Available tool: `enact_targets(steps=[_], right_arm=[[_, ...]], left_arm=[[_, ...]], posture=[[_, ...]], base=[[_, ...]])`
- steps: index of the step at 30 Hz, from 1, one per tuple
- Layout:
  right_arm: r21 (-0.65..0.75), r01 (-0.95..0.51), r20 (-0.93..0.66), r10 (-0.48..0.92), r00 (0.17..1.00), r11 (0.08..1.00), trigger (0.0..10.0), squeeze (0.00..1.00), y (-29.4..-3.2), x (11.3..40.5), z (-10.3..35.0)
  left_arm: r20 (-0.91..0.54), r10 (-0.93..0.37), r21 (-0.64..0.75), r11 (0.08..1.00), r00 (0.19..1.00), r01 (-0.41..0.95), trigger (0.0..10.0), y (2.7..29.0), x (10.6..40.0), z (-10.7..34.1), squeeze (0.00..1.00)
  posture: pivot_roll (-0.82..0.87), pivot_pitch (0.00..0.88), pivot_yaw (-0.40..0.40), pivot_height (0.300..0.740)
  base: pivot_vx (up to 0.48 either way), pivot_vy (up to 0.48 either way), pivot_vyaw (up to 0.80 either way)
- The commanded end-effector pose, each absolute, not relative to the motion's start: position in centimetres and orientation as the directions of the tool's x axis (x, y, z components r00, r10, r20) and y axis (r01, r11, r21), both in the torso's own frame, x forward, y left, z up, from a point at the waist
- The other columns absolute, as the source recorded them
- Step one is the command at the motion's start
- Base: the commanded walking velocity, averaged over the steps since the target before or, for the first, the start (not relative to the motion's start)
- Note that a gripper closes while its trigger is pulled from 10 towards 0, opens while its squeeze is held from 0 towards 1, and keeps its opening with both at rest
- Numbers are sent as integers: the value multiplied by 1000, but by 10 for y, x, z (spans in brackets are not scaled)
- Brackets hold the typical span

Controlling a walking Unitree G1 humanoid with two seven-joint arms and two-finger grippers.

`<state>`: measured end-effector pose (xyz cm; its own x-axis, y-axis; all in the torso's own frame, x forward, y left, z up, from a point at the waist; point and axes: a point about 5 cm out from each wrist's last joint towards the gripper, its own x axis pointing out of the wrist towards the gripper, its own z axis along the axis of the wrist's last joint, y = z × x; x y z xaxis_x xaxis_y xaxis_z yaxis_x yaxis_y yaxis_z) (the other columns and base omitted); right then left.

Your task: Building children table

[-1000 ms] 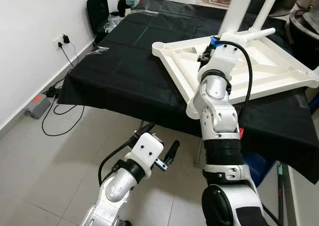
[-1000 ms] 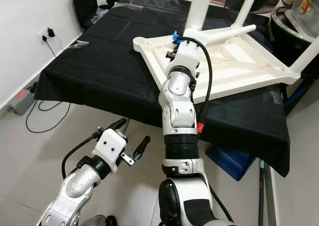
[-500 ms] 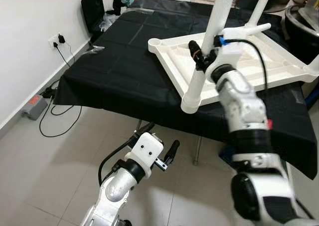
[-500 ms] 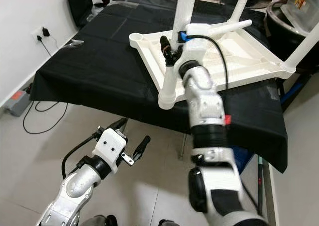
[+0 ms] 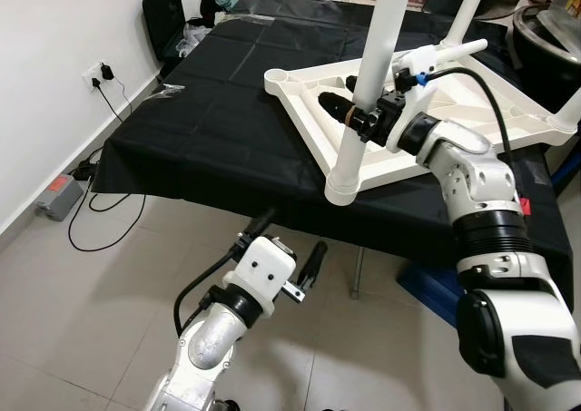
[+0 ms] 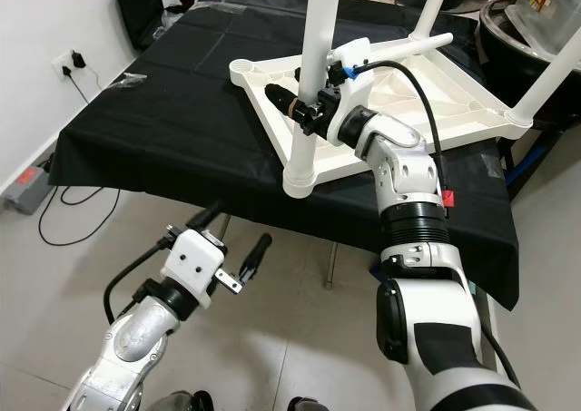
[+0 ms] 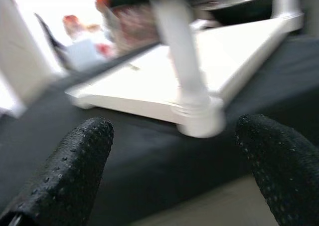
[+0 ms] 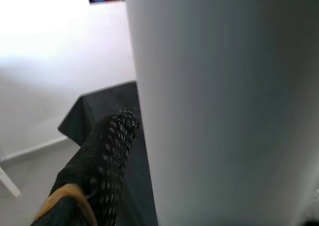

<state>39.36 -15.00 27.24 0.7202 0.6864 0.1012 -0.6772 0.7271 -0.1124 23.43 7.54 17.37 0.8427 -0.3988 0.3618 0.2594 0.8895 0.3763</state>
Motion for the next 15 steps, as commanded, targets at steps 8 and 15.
enact_targets(steps=[8,15], right_arm=[[-120,-664,60,673,737,738,0,0,-146,398,258],[-98,-481,108,490,865,871,0,0,-161,403,254]], left_arm=[[410,-288,368,920,866,132,10000,86,231,174,0],[402,-320,326,926,858,192,10000,81,231,172,0]], posture=[[142,134,-69,740],[138,133,-70,740]], base=[[0,0,0],[0,0,0]])
